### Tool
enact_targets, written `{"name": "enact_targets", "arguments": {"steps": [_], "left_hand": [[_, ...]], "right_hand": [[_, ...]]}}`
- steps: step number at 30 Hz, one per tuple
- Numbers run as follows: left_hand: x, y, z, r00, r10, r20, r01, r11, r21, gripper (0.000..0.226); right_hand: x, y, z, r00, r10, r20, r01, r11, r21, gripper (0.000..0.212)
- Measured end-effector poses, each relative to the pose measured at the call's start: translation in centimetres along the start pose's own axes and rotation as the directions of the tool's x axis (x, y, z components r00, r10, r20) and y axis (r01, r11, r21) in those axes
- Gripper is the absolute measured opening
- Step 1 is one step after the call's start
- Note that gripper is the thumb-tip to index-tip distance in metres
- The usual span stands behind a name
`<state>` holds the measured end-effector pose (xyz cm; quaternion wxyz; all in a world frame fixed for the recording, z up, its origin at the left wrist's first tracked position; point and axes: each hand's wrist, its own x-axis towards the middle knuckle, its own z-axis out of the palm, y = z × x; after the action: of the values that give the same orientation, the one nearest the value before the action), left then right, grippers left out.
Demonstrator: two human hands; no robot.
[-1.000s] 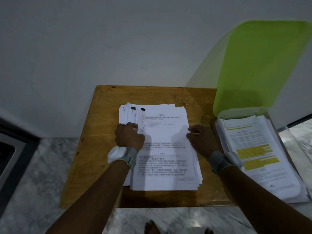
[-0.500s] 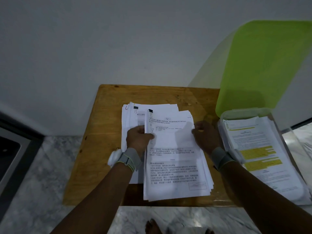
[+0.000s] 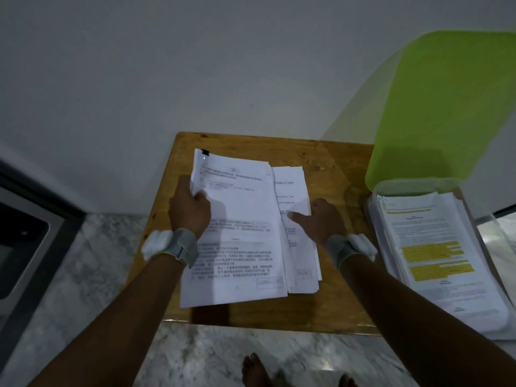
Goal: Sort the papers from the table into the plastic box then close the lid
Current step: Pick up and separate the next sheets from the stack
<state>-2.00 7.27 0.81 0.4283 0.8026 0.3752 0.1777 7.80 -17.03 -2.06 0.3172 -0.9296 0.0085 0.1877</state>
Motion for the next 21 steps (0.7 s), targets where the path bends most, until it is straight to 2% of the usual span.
{"name": "enact_targets", "arguments": {"steps": [5, 7, 9, 12, 16, 21], "left_hand": [[1.5, -0.5, -2.8, 0.998, -0.035, -0.053, 0.038, 0.998, 0.050, 0.025], [1.6, -0.7, -3.2, 0.998, -0.024, -0.054, 0.028, 0.998, 0.061, 0.013], [1.5, -0.7, -3.3, 0.999, -0.015, -0.044, 0.018, 0.998, 0.063, 0.006], [1.2, -0.2, -3.5, 0.999, -0.002, -0.036, 0.003, 1.000, 0.024, 0.007], [1.2, 0.3, -4.0, 0.996, -0.003, -0.094, 0.004, 1.000, 0.012, 0.008], [-0.1, 2.5, -4.8, 0.991, -0.015, -0.135, 0.015, 1.000, 0.003, 0.012]], "right_hand": [[-1.0, -0.4, 1.9, 0.997, 0.071, -0.032, -0.070, 0.997, 0.024, 0.084], [-0.8, 0.1, 1.9, 0.992, 0.122, -0.021, -0.120, 0.987, 0.108, 0.076], [-0.5, 0.6, 1.4, 0.990, 0.142, 0.003, -0.141, 0.978, 0.157, 0.055], [-0.6, 1.4, 0.4, 0.994, 0.094, -0.061, -0.081, 0.978, 0.191, 0.027], [-1.0, 2.1, -0.4, 0.991, 0.028, -0.134, 0.002, 0.977, 0.215, 0.022], [-1.4, 3.9, -3.9, 0.989, -0.070, -0.134, 0.096, 0.976, 0.198, 0.034]]}}
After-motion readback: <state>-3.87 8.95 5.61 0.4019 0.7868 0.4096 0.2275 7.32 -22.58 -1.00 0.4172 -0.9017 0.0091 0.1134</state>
